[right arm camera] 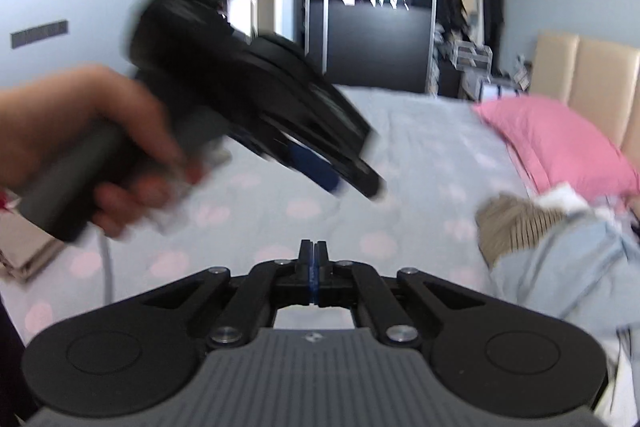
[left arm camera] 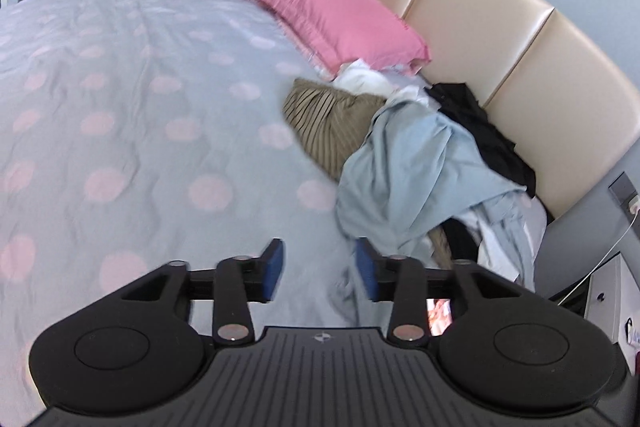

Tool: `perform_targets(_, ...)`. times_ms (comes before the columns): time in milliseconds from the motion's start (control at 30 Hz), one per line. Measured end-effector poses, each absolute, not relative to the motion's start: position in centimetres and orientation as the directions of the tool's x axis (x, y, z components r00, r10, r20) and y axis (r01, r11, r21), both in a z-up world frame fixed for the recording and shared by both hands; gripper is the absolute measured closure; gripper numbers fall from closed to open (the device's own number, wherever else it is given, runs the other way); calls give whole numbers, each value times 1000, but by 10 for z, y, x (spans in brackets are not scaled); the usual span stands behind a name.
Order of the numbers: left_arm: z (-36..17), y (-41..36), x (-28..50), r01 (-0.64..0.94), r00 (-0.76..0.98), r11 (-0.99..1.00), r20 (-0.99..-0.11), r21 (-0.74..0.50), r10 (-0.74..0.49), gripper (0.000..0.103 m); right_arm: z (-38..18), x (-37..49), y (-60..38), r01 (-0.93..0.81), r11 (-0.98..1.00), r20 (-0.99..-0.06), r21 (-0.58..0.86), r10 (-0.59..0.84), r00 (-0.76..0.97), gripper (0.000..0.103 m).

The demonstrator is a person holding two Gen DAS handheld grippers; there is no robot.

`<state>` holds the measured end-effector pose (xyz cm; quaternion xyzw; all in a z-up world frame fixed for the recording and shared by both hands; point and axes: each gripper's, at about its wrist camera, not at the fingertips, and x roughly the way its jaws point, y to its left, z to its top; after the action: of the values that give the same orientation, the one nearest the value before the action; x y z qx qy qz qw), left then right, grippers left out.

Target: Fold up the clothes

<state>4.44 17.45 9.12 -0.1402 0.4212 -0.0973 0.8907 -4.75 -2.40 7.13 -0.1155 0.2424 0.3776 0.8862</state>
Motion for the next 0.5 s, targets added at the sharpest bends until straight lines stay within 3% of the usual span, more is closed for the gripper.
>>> perform_targets(167, 67, 163, 44, 77, 587, 930, -738, -359, -333, 46, 52, -9, -58, -659, 748, -602, -80, 491, 630, 101)
perform_targets(333, 34, 138, 70, 98, 531, 914, -756, -394, -383, 44, 30, 42, -92, -583, 807, -663, -96, 386, 642, 97)
perform_targets(400, 20, 126, 86, 101, 506, 901, -757, -423, -412, 43, 20, 61, -103, -560, 824, -685, -89, 358, 635, 88)
perform_targets(467, 6, 113, 104, 104, 484, 888, -757, -448, -439, 38, 12, 83, -113, -539, 837, -704, -94, 326, 631, 71)
perform_targets(500, 0, 106, 113, 105, 475, 882, -756, -460, -450, 36, 8, 92, -116, -528, 843, -711, -102, 310, 631, 70)
